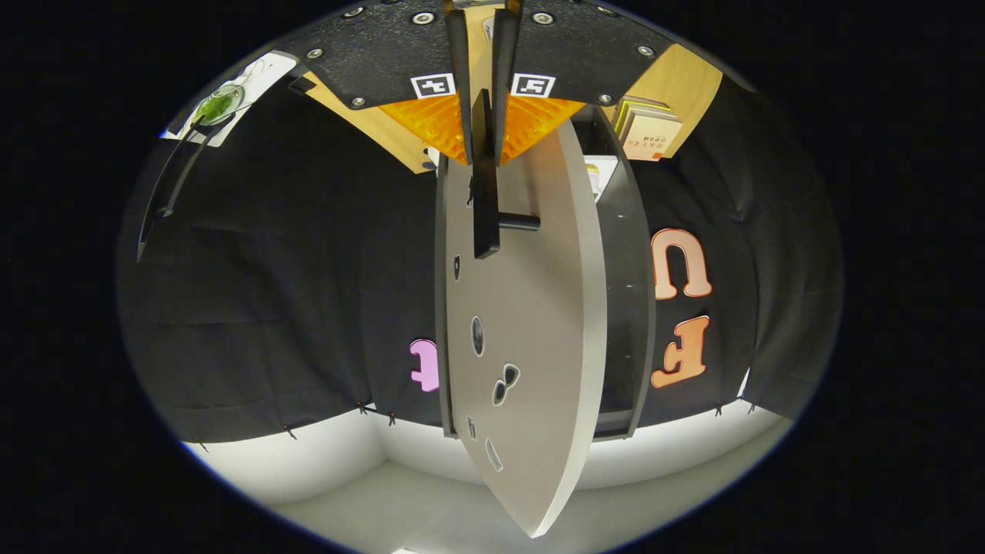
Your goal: Open the shoe cabinet door, grab the shoes and put them into the shoe cabinet, then close the shoe cabinet door.
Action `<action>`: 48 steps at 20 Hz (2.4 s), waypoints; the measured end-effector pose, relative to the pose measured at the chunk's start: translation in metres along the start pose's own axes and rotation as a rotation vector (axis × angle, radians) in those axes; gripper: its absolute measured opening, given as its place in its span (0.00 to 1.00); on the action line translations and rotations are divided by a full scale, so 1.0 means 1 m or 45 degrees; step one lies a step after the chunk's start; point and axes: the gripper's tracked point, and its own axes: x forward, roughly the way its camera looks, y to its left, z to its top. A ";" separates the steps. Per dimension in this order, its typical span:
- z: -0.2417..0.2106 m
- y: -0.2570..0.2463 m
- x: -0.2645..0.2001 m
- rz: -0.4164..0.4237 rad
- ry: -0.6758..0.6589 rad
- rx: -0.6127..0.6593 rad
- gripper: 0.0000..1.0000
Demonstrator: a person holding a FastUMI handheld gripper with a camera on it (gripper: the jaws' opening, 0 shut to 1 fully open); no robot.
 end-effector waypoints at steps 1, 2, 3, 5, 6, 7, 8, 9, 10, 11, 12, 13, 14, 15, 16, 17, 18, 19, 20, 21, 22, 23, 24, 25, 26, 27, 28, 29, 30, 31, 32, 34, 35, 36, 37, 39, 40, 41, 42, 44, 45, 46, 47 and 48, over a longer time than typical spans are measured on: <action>-0.001 -0.008 0.000 -0.006 0.005 -0.003 0.13; 0.000 -0.015 0.000 -0.011 0.007 0.006 0.12; 0.001 -0.023 0.001 -0.013 0.006 0.012 0.12; -0.001 -0.037 0.002 -0.015 0.002 0.016 0.12; -0.004 -0.045 0.003 -0.012 0.006 0.016 0.12; -0.006 -0.053 0.005 -0.010 0.006 0.023 0.12; -0.009 -0.062 0.006 -0.005 0.015 0.026 0.12; -0.009 -0.070 0.008 0.001 0.015 0.030 0.12; -0.010 -0.078 0.010 0.010 0.009 0.034 0.12; -0.007 -0.084 0.011 0.022 -0.005 0.042 0.11; -0.007 -0.091 0.014 0.035 -0.005 0.053 0.11; -0.005 -0.098 0.015 0.048 -0.011 0.056 0.10; -0.005 -0.105 0.018 0.059 -0.021 0.054 0.09; -0.006 -0.119 0.015 0.075 -0.026 0.059 0.07; -0.008 -0.129 0.015 0.095 -0.034 0.063 0.06; -0.008 -0.137 0.015 0.114 -0.041 0.062 0.05; -0.009 -0.144 0.016 0.134 -0.046 0.064 0.05; -0.008 -0.149 0.018 0.157 -0.049 0.074 0.05; -0.008 -0.154 0.019 0.182 -0.051 0.074 0.05; -0.007 -0.159 0.020 0.203 -0.056 0.077 0.05; -0.007 -0.162 0.021 0.221 -0.056 0.086 0.05; -0.006 -0.166 0.023 0.236 -0.055 0.101 0.05; -0.008 -0.168 0.024 0.252 -0.056 0.110 0.05; -0.007 -0.169 0.025 0.267 -0.058 0.114 0.05; -0.007 -0.168 0.026 0.279 -0.060 0.116 0.05; -0.006 -0.167 0.026 0.287 -0.063 0.118 0.06; -0.005 -0.167 0.026 0.287 -0.063 0.123 0.06; -0.005 -0.167 0.026 0.285 -0.062 0.125 0.07; -0.006 -0.167 0.026 0.281 -0.059 0.128 0.06; -0.007 -0.166 0.025 0.276 -0.053 0.131 0.06; -0.009 -0.167 0.023 0.270 -0.040 0.134 0.07; -0.009 -0.169 0.014 0.246 -0.039 0.118 0.07; -0.008 -0.171 0.009 0.234 -0.039 0.112 0.07; -0.007 -0.169 0.002 0.235 -0.039 0.115 0.07; -0.005 -0.162 -0.007 0.256 -0.043 0.128 0.07; 0.001 -0.158 -0.020 0.241 -0.062 0.106 0.06; -0.001 -0.156 -0.027 0.228 -0.056 0.082 0.06; -0.001 -0.151 -0.034 0.225 -0.055 0.063 0.06; -0.001 -0.143 -0.041 0.224 -0.053 0.049 0.06; 0.001 -0.126 -0.055 0.237 -0.050 0.029 0.06; 0.002 -0.118 -0.060 0.242 -0.051 0.022 0.06; 0.002 -0.108 -0.066 0.255 -0.051 0.023 0.06; 0.000 -0.097 -0.068 0.274 -0.050 0.022 0.06; -0.006 -0.084 -0.070 0.284 -0.042 0.019 0.06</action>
